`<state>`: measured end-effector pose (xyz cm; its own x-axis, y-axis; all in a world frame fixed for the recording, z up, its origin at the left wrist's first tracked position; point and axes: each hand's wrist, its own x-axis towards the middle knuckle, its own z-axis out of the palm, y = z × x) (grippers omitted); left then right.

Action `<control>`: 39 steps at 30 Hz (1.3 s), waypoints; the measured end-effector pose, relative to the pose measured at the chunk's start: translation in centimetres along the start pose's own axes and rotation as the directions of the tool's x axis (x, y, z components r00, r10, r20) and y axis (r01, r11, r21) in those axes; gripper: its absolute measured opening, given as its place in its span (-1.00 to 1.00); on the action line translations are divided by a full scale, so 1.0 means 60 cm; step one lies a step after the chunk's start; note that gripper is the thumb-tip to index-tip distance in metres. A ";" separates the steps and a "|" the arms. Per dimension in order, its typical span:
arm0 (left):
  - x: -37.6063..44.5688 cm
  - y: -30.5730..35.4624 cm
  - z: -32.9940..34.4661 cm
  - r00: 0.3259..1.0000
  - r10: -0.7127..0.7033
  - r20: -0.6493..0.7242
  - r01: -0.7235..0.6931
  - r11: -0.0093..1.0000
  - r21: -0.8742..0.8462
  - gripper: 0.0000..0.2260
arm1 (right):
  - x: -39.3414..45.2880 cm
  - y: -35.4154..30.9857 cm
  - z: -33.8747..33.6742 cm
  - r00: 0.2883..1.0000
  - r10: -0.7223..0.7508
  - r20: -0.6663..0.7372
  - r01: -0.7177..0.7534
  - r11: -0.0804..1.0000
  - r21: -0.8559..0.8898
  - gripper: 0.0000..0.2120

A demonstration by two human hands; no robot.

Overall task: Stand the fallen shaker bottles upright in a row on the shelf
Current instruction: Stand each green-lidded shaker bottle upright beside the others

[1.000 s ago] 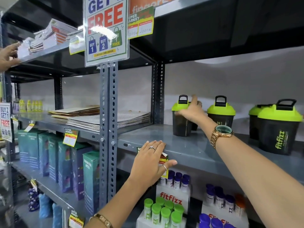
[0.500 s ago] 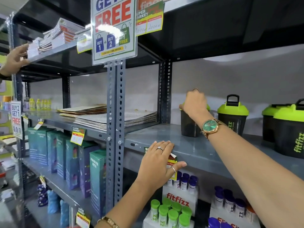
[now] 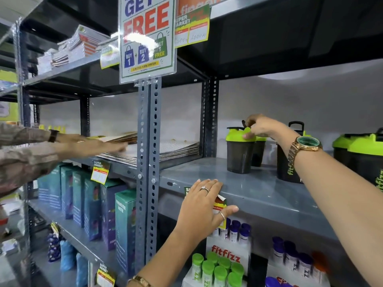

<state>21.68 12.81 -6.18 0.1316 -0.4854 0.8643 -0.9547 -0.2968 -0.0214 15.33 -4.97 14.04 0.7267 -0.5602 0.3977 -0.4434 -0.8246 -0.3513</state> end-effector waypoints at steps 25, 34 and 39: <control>-0.001 -0.003 0.003 0.999 0.018 -0.041 -0.017 1.000 0.010 -0.34 | 0.021 -0.004 0.029 0.988 0.128 -0.091 -0.129 0.992 -0.002 -0.34; -0.002 -0.001 0.005 0.999 0.000 -0.039 0.000 1.000 -0.008 -0.37 | 0.026 0.006 0.033 0.995 0.095 -0.023 -0.087 0.967 0.241 -0.19; -0.002 0.002 0.001 0.999 -0.016 -0.038 0.015 1.000 -0.014 -0.38 | 0.014 0.000 0.077 0.966 0.136 -0.219 -0.067 0.952 0.298 -0.08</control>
<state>21.57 12.77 -6.34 0.1365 -0.4494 0.8828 -0.9563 -0.2923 -0.0009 18.36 -5.04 10.44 0.5270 -0.6710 0.5216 -0.3146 -0.7241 -0.6137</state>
